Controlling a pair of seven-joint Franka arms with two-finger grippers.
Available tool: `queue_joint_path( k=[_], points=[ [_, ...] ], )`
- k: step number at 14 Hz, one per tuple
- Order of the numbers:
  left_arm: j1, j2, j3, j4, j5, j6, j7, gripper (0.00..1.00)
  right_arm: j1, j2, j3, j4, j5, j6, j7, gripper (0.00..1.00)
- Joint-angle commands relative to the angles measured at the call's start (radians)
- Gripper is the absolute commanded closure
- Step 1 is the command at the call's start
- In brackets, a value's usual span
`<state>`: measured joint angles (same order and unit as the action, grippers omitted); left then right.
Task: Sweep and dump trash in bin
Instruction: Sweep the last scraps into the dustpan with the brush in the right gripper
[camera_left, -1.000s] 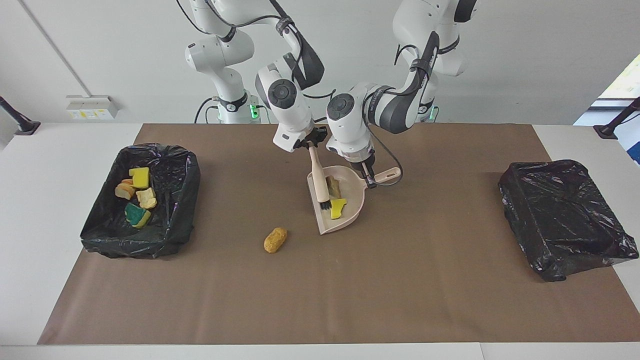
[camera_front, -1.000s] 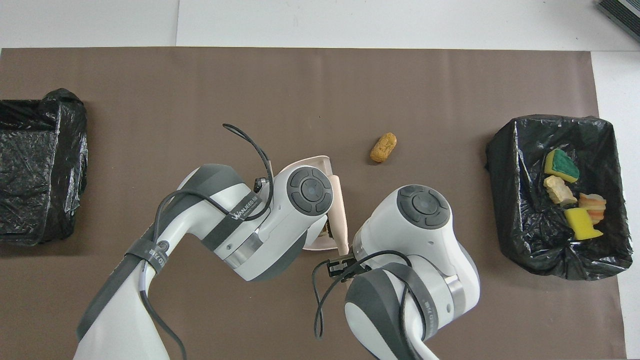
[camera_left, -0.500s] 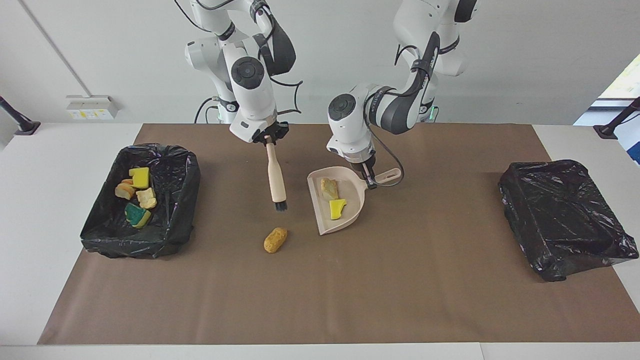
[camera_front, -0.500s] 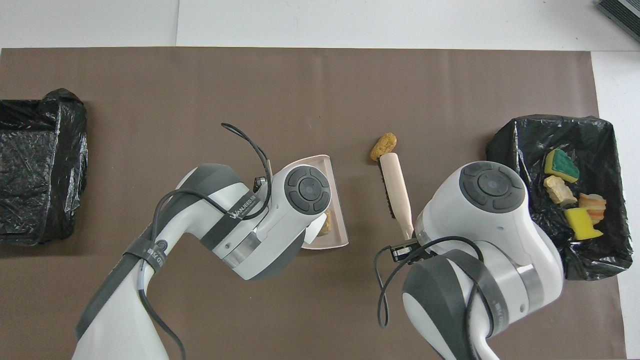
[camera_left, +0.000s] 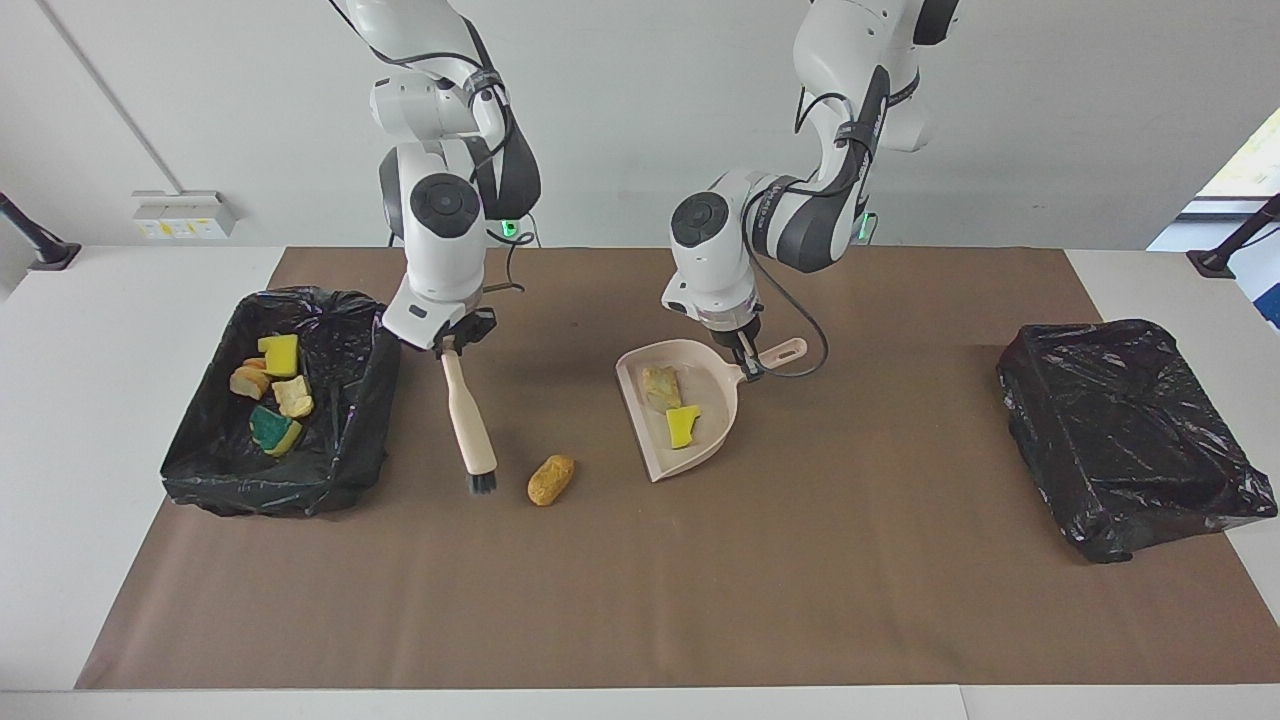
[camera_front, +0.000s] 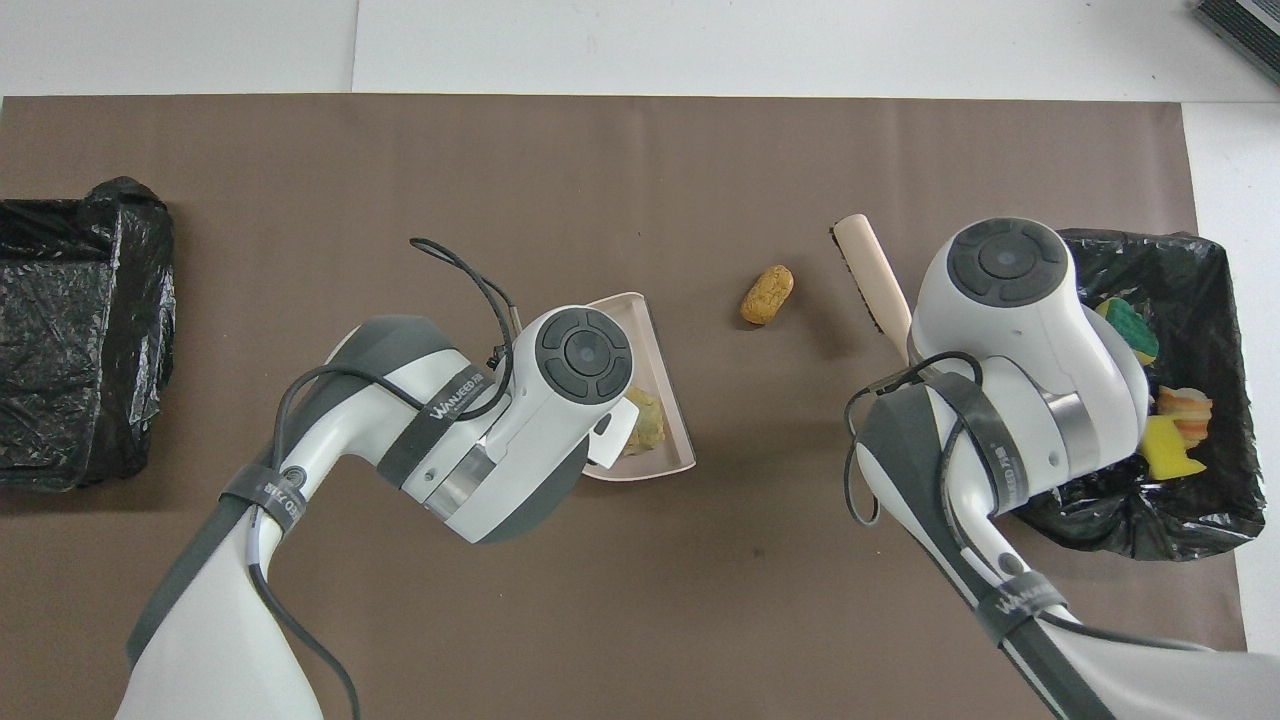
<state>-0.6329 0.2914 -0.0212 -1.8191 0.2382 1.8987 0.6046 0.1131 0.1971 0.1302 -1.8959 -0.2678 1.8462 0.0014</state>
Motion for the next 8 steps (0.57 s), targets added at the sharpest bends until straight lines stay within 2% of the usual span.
queue_joint_path(
  k=[1,4,7,8],
  points=[
    [0.005,0.000,0.000,0.000,-0.017,0.017,-0.019,1.00,0.013,0.149,0.017,0.101,-0.010,0.008,0.020,1.00],
    [-0.001,-0.003,0.000,-0.008,-0.014,0.011,-0.020,1.00,0.071,0.150,0.022,0.084,0.096,-0.030,0.038,1.00],
    [-0.002,-0.005,0.000,-0.011,-0.014,0.014,-0.019,1.00,0.114,0.124,0.042,0.049,0.380,-0.030,0.083,1.00],
    [-0.002,-0.006,-0.002,-0.011,-0.014,0.014,-0.019,1.00,0.129,0.111,0.043,0.029,0.439,-0.030,0.086,1.00]
  ],
)
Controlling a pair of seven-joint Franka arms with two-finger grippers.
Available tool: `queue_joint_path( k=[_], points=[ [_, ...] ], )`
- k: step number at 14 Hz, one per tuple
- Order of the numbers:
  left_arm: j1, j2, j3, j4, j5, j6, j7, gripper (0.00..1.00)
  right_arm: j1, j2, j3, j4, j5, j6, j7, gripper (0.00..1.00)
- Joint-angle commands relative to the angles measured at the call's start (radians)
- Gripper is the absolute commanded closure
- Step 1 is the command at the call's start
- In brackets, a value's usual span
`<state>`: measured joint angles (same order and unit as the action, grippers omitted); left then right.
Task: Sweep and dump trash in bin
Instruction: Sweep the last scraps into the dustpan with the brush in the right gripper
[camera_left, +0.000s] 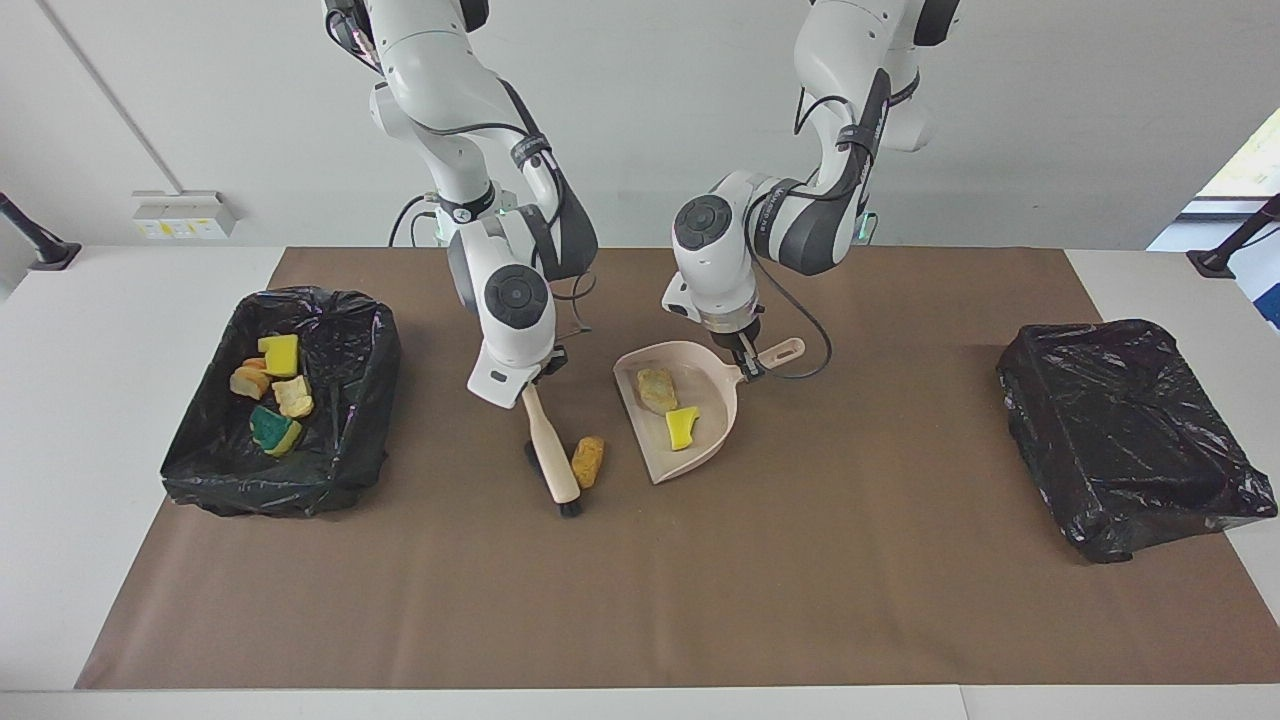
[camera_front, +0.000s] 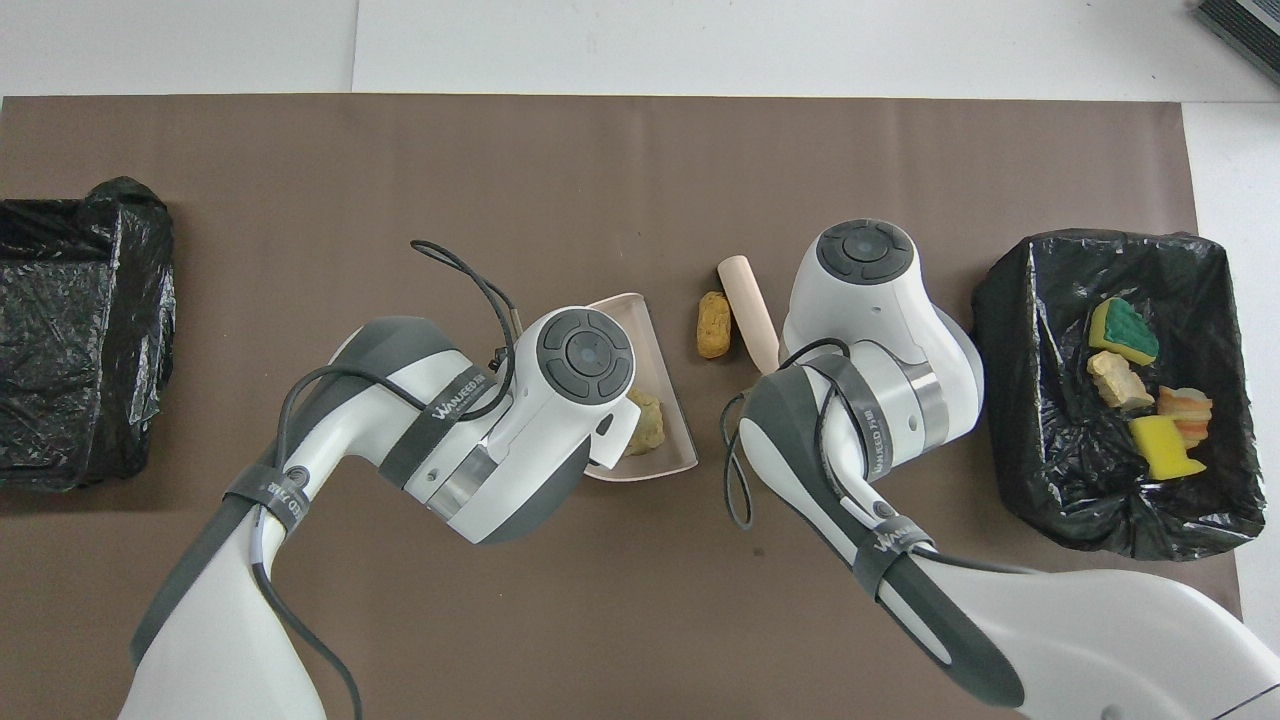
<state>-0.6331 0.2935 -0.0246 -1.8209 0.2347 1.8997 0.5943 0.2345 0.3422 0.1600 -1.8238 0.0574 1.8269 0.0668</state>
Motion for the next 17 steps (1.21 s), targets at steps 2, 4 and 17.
queue_joint_path(
  k=[2,4,17],
  points=[
    [-0.003,-0.010,0.002,-0.014,-0.011,0.016,-0.010,1.00,0.043,-0.061,0.013,-0.083,0.218,-0.009,0.010,1.00],
    [-0.003,-0.011,0.002,-0.020,-0.011,0.031,-0.008,1.00,0.069,-0.072,0.013,-0.094,0.329,-0.005,0.010,1.00],
    [-0.005,-0.020,-0.001,-0.057,-0.012,0.198,0.031,1.00,-0.060,-0.296,0.003,-0.086,0.199,-0.215,0.019,1.00]
  ],
)
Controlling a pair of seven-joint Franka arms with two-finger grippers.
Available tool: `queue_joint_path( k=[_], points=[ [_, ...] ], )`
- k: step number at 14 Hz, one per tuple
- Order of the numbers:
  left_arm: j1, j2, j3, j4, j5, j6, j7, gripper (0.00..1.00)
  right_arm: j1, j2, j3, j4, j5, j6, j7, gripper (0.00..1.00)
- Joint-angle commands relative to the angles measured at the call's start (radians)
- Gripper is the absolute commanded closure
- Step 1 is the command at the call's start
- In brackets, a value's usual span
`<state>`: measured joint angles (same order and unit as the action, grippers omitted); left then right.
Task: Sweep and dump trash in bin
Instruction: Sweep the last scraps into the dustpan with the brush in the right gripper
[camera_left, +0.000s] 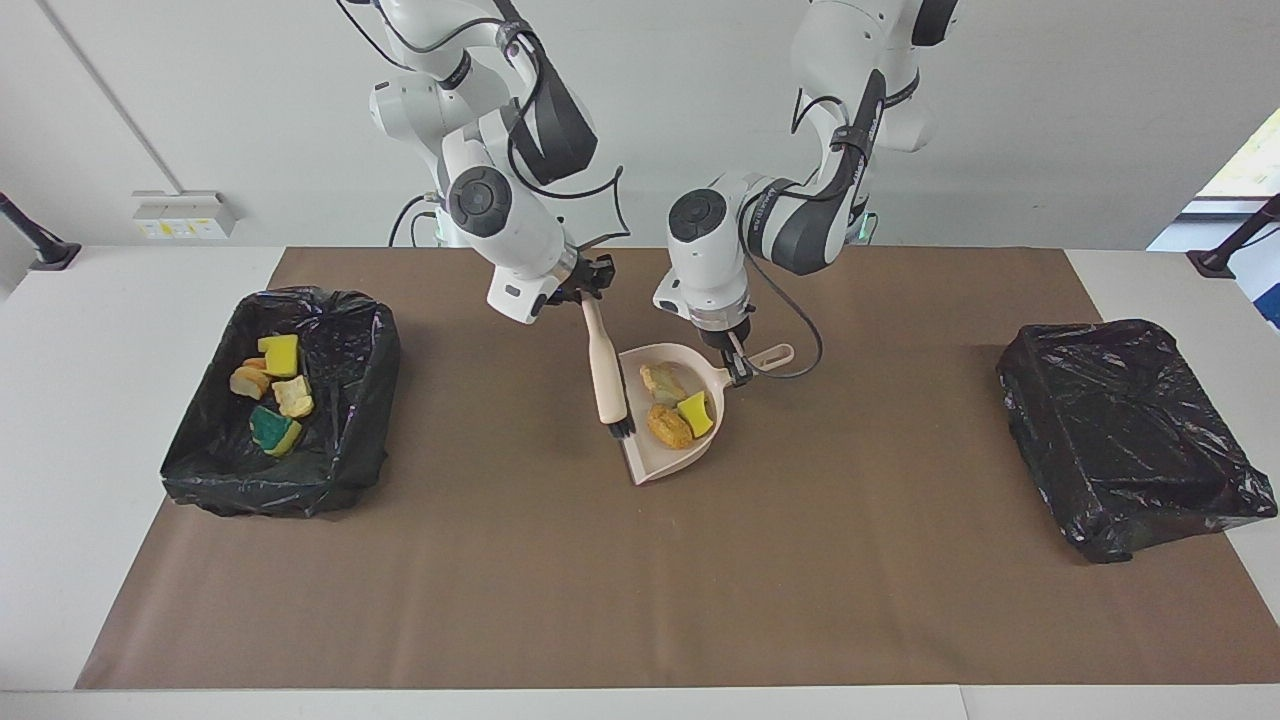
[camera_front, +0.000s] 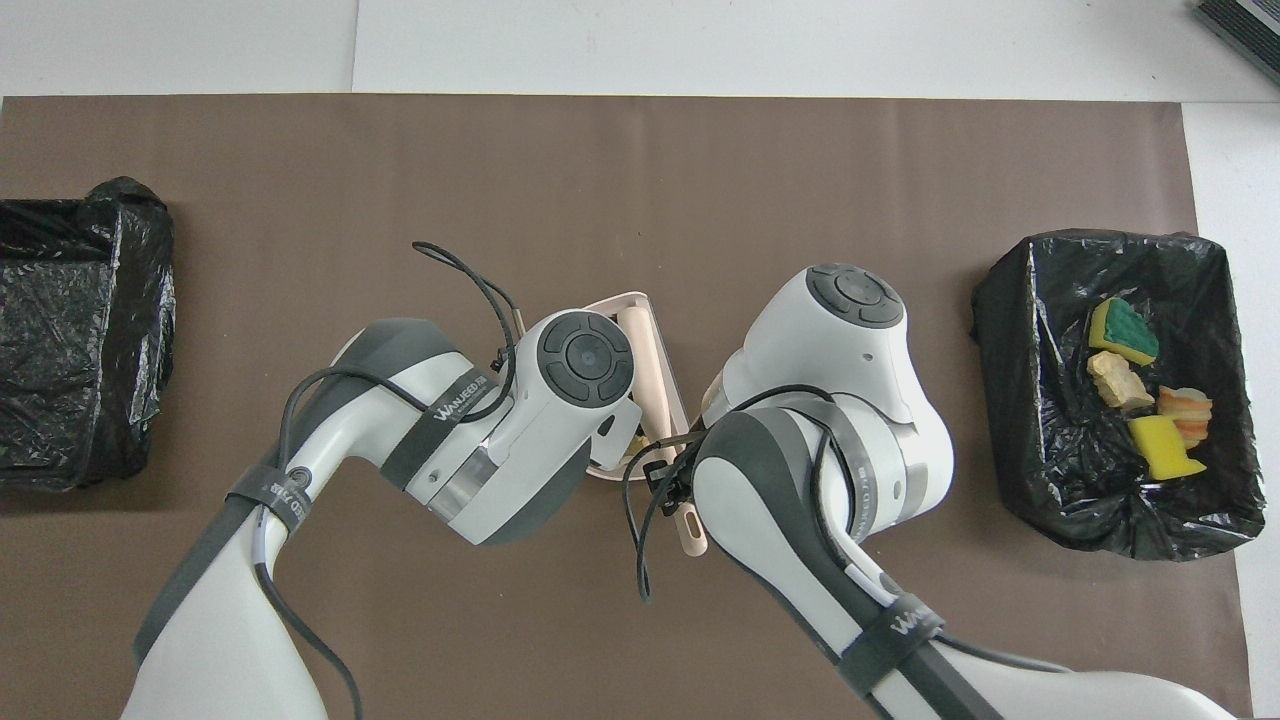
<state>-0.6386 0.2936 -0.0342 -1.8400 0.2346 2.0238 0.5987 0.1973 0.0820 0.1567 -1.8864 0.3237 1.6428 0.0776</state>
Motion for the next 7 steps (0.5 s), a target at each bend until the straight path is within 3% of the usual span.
queue_joint_path(
  k=[1,5,7],
  points=[
    [0.003,-0.028,0.008,-0.036,-0.014,0.088,0.050,1.00,-0.022,-0.048,0.007,-0.034,-0.127,-0.035,0.054,1.00],
    [0.062,-0.132,0.010,-0.086,-0.015,0.064,0.203,1.00,-0.015,-0.100,0.012,-0.114,-0.178,-0.035,0.180,1.00],
    [0.141,-0.190,0.010,-0.128,-0.015,0.050,0.286,1.00,-0.015,-0.120,0.014,-0.146,-0.178,-0.034,0.183,1.00]
  ],
)
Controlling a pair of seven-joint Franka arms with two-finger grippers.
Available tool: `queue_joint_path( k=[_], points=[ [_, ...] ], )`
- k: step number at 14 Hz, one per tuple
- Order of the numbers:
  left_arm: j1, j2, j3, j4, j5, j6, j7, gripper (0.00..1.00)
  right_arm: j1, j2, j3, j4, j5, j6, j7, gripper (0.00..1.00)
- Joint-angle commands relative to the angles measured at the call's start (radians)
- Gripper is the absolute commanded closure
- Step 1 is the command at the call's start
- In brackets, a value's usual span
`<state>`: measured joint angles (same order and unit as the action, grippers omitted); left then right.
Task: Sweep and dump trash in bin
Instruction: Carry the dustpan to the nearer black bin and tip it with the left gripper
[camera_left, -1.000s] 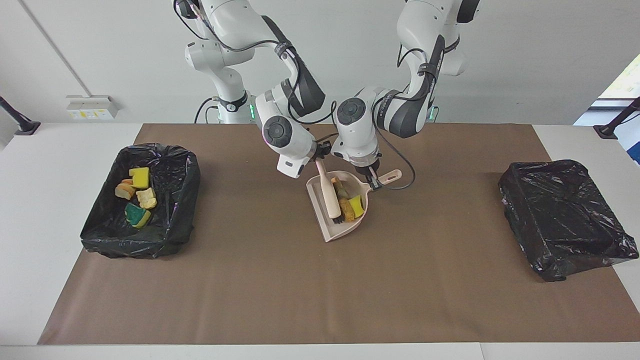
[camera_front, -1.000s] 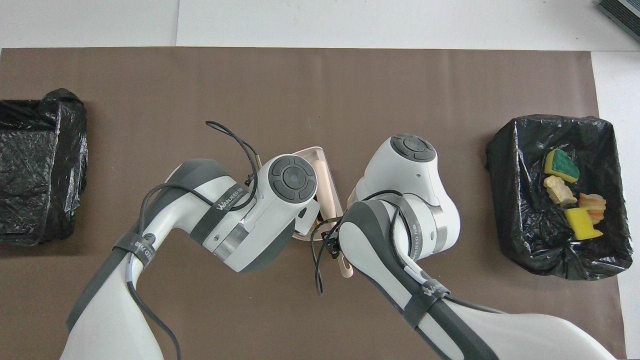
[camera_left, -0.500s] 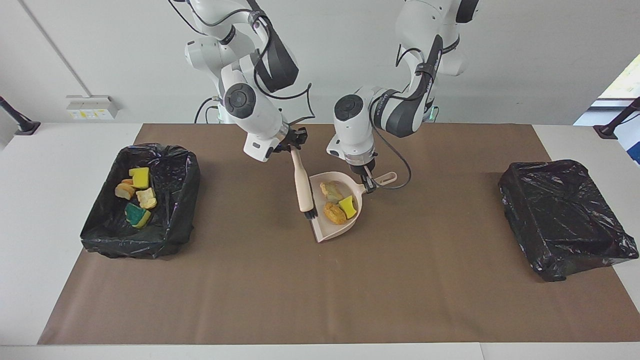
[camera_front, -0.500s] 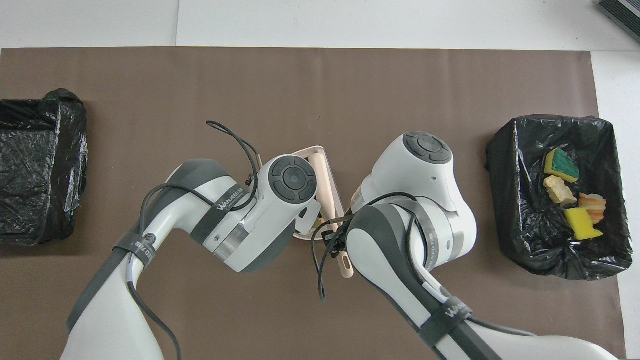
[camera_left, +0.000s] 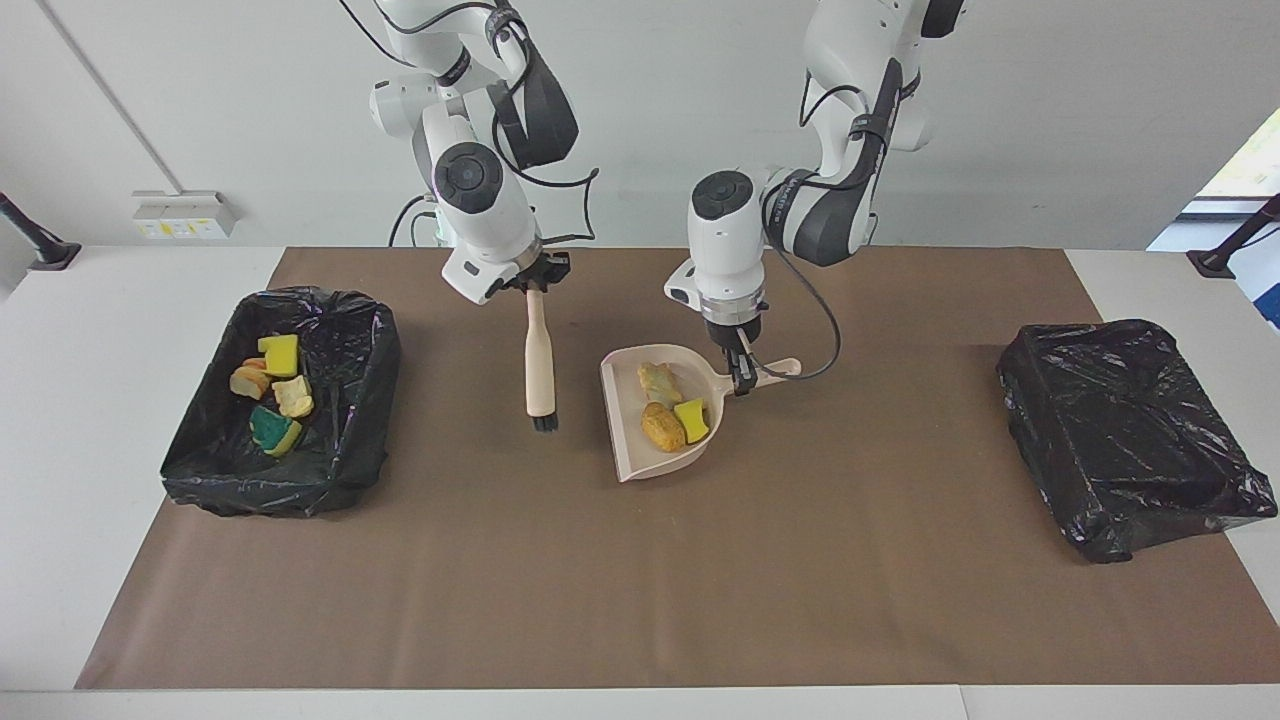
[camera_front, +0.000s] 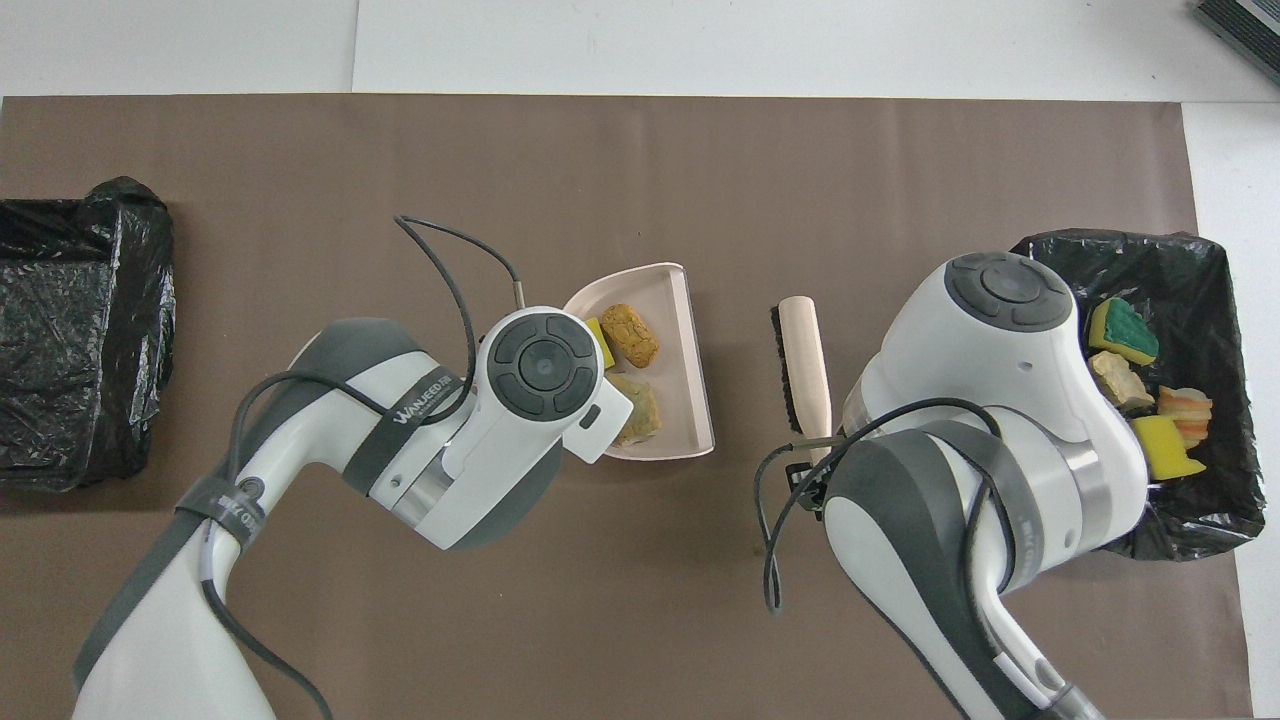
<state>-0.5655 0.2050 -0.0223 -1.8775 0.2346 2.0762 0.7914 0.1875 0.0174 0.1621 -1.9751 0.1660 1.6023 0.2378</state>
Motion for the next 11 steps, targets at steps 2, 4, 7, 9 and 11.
queue_joint_path(
  k=[2,4,7,9,11],
  points=[
    [0.169,-0.145,-0.002,-0.095,-0.015,-0.066,0.216,1.00,0.032,-0.062,0.010,-0.070,-0.007,0.016,0.057,1.00],
    [0.275,-0.194,-0.001,-0.094,-0.015,-0.100,0.239,1.00,0.113,-0.045,0.010,-0.076,0.006,0.069,0.110,1.00],
    [0.465,-0.236,-0.001,-0.085,-0.033,-0.105,0.446,1.00,0.220,-0.016,0.010,-0.076,0.047,0.148,0.189,1.00],
    [0.577,-0.243,0.002,-0.066,-0.086,-0.094,0.582,1.00,0.271,0.021,0.010,-0.074,0.055,0.191,0.227,1.00],
    [0.679,-0.231,0.002,-0.025,-0.103,-0.096,0.685,1.00,0.311,0.061,0.011,-0.070,0.064,0.254,0.297,1.00]
  ],
)
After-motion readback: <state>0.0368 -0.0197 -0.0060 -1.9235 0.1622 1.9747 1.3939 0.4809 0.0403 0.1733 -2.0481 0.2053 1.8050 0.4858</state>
